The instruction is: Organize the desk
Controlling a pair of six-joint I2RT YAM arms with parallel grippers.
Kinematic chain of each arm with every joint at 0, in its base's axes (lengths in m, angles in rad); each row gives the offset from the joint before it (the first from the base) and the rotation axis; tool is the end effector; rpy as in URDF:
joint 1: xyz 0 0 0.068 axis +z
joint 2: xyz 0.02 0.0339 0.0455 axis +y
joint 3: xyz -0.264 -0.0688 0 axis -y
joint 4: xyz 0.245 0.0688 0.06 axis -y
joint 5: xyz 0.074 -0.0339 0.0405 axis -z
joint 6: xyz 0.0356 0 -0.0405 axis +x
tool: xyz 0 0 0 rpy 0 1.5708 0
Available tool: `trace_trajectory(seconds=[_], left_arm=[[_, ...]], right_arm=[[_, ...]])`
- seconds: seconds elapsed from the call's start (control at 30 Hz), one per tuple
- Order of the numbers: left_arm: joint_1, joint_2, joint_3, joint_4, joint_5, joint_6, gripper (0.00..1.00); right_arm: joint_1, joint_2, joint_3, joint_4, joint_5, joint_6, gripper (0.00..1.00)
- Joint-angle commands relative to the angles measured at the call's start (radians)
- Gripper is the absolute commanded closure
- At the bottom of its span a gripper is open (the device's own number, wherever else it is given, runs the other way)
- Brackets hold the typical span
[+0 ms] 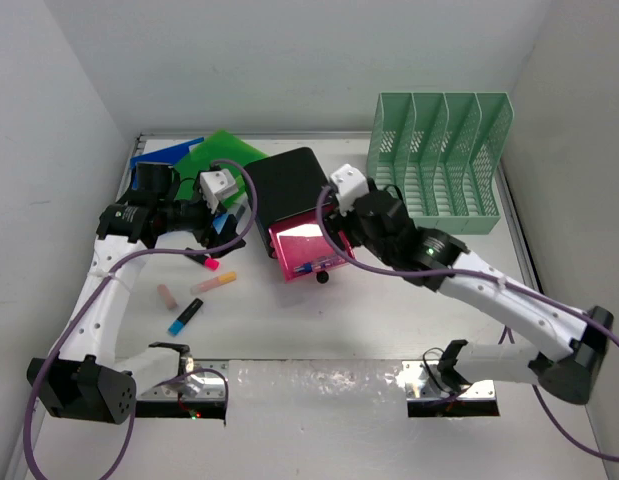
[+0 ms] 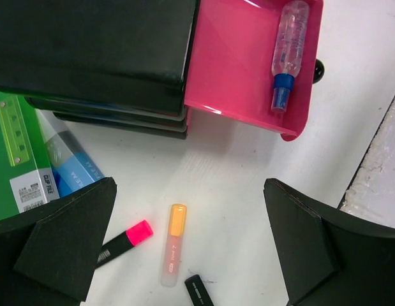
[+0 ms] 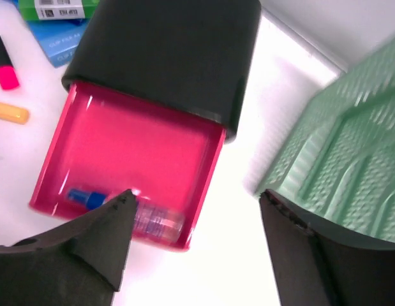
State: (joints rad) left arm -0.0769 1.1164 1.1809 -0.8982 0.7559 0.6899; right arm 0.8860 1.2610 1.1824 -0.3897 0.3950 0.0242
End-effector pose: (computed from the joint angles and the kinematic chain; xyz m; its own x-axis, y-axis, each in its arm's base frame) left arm 0.2094 -0.0406 0.3524 -0.2413 0.4831 -0.8417 0.8675 0.4961 0.0361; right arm 0.1901 0.2112 0.3573 -0.2975 -0.3289 -0.8963 -0.4907 0.8580 -0.1520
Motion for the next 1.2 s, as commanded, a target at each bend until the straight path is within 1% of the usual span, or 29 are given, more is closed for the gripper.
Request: trace_trajectory(seconds=[0.0,0.03,0.1,0.13,0.2,0.33,0.4,0.47,0.57,0.7,0.83,0.93,0.97,1.0,1.07,1.17], left_arm=[[0.012,-0.009,-0.018,0.064,-0.010,-0.019,0.00],[0.014,-0.007,-0.023,0.074,-0.018,-0.029,0.00],[0.015,-0.003,-0.032,0.103,-0.036,-0.050,0.00],[0.016,-0.001,-0.036,0.116,-0.044,-0.058,0.00],[0.016,0.000,-0.053,0.156,-0.069,-0.088,0.00],[0.017,0.003,-0.079,0.196,-0.098,-0.109,0.00],[0.017,0.002,-0.086,0.197,-0.118,-0.107,0.00],[0.017,0.000,-0.092,0.196,-0.128,-0.101,0.00],[0.017,-0.001,-0.096,0.188,-0.119,-0.087,0.00],[0.017,-0.006,-0.086,0.167,-0.113,-0.072,0.00],[0.019,-0.009,-0.081,0.145,-0.109,-0.055,0.00],[0.019,-0.010,-0.083,0.140,-0.107,-0.047,0.00],[0.020,-0.010,-0.084,0.140,-0.107,-0.047,0.00],[0.020,-0.010,-0.084,0.140,-0.107,-0.047,0.00],[0.020,-0.012,-0.086,0.140,-0.106,-0.047,0.00],[0.022,-0.012,-0.089,0.136,-0.105,-0.040,0.00]], right_arm=[[0.008,-0.081,-0.168,0.083,0.042,0.235,0.26],[0.014,-0.098,-0.232,0.077,0.047,0.264,0.28],[0.049,-0.141,-0.292,0.084,0.059,0.336,0.31],[0.065,-0.150,-0.344,0.110,0.062,0.354,0.31],[0.112,-0.155,-0.391,0.133,0.065,0.402,0.31],[0.194,-0.094,-0.402,0.123,0.125,0.440,0.31],[0.232,-0.071,-0.412,0.147,0.128,0.463,0.32],[0.254,-0.057,-0.443,0.225,0.136,0.491,0.32],[0.272,0.018,-0.458,0.316,0.156,0.510,0.33],[0.272,0.093,-0.455,0.383,0.186,0.522,0.41],[0.272,0.132,-0.425,0.384,0.254,0.505,0.46],[0.272,0.141,-0.415,0.423,0.310,0.482,0.61],[0.271,0.143,-0.423,0.443,0.332,0.474,0.74],[0.271,0.141,-0.428,0.457,0.376,0.462,0.80],[0.271,0.129,-0.444,0.509,0.401,0.448,0.90],[0.271,0.118,-0.440,0.575,0.389,0.396,0.96]])
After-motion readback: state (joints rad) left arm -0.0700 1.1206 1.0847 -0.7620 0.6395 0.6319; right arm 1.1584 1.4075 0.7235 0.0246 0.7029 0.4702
